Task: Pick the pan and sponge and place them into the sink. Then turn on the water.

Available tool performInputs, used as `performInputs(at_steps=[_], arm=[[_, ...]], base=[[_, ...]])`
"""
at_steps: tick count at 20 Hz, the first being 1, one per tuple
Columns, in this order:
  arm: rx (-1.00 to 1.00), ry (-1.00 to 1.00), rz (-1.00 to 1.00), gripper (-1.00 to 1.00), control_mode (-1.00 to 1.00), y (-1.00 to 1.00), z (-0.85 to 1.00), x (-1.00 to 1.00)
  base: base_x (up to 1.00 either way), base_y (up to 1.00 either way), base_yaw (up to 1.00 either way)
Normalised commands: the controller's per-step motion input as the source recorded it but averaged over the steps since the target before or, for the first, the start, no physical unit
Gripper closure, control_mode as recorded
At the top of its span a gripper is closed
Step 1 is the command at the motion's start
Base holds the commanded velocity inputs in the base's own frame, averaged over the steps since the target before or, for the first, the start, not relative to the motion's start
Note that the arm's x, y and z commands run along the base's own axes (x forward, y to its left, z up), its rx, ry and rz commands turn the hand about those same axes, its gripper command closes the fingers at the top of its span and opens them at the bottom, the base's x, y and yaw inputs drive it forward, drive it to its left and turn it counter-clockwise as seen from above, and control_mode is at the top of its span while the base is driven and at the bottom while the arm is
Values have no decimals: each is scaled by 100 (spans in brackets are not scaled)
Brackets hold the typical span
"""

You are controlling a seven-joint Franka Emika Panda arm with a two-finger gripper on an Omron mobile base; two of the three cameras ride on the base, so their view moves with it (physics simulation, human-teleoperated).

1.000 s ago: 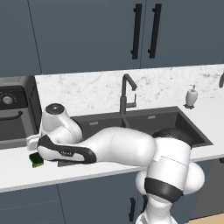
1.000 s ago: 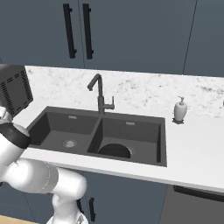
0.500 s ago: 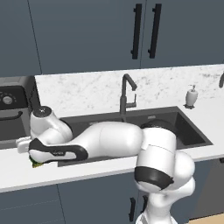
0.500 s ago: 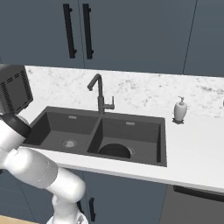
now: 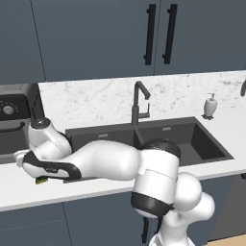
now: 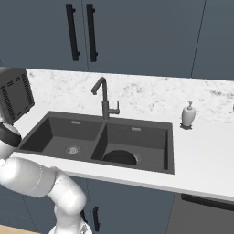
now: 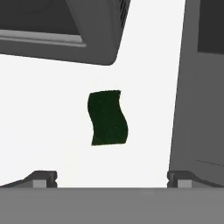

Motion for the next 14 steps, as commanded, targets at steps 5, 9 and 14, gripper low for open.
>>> performInputs(at_steps=[5,9,14], arm=[[0,1,-2,-100,-100,4,-18,33],[0,0,0,-100,-100,11,-28,0],[0,0,0,-100,-100,3,-23,0]], base=[[0,0,0],[0,0,0],[0,0,0]])
